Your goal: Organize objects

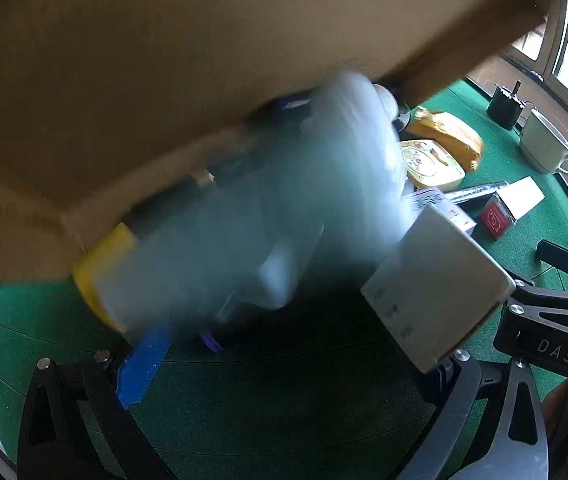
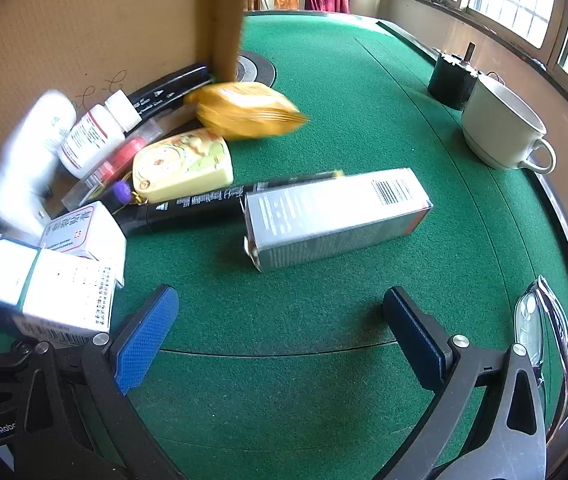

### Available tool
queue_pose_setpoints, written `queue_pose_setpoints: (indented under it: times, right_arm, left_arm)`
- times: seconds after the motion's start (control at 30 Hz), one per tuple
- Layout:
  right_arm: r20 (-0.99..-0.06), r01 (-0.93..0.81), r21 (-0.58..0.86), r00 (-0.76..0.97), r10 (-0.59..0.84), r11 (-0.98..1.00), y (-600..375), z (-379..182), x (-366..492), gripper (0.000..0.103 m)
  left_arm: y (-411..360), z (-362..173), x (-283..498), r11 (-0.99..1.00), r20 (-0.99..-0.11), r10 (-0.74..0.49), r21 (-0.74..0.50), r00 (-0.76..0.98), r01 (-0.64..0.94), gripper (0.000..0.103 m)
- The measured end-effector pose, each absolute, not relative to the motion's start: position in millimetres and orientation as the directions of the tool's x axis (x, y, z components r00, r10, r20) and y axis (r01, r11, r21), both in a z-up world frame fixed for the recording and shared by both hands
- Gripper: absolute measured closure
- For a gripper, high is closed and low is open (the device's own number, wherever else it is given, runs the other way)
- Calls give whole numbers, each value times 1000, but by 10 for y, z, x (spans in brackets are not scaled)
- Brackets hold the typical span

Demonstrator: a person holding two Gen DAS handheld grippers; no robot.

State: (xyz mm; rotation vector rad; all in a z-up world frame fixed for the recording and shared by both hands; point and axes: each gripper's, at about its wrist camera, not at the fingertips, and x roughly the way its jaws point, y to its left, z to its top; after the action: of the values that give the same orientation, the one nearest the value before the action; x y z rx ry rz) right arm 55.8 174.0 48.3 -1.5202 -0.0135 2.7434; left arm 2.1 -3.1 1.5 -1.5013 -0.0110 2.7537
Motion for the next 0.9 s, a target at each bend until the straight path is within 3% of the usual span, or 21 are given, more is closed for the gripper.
queue_pose_setpoints:
  times: [0.9]
  right_arm:
    - [-847,0,-9,-531,8,-1000,1755,499,585,0]
  left_arm:
    - [-20,4,29,-1000,-840,8,-9,-542,-1,0]
